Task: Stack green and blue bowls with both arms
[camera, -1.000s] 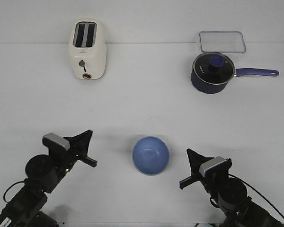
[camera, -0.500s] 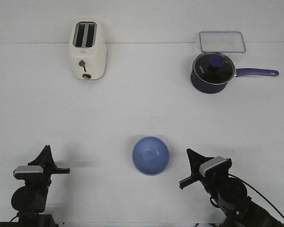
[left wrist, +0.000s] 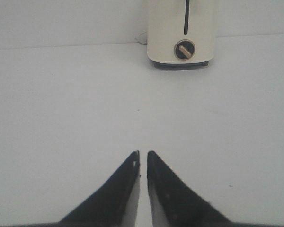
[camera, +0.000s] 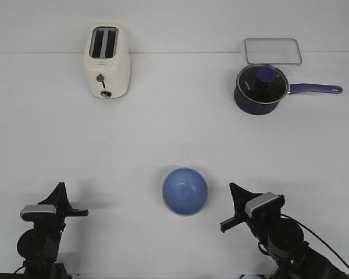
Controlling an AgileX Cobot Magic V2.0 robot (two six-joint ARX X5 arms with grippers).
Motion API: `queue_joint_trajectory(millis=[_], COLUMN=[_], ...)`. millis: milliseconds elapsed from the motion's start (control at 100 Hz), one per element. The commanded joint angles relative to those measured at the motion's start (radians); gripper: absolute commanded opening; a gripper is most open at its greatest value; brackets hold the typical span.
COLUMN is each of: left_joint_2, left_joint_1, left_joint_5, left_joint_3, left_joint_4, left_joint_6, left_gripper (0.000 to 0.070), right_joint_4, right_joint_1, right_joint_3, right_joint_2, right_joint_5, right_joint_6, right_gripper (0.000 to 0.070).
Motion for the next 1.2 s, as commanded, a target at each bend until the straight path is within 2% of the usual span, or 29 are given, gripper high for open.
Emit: queue_joint_trajectory(millis=[0,560,710,800,910,1060,1190], left_joint_2=[-0.002,-0.002,-0.002,-0.002,-0.001,-0.001,-0.001], left_joint_1=[0.000,0.000,0.000,0.000,0.000,0.000,0.000], left_joint_5=[0.001,0.001,0.001,0.001,0.001,0.001,0.001], left_joint_3=[-0.020,-0.020,-0.020,-0.020,-0.020,-0.020,-0.020], left_joint_4=[0.015,0.015,0.015,0.015,0.014,0.015,0.015], left_joint_6=[-0.002,-0.002,-0.002,-0.002,-0.002,-0.002,-0.002], left_gripper=[0.0011,0.0012,0.0012,0.0012,0.0012,0.0011,0.0012], right_joint_4=[0.010,0.011,0.016,0.030,0.108,0.193,0.213], right_joint_1=[0.010,0.010,-0.024,-0.126,-0.341,-0.648,-0.792], right_joint_3=[0.005,0.005,0.005,-0.014,-0.095,-0.261,-0.359], right_joint_2=[0.002,0.002,-0.005,-0.023,-0.084,-0.237,-0.343], right_joint_5=[0.000,0.001,0.056,0.013,-0.093,-0.200,-0.227], right_joint_6=[0.012,0.011,-0.089,-0.165,-0.215,-0.200,-0.189], right_gripper=[0.0009,0.0009,0.0009,0.0009,0.0009,0.0009,0.0009])
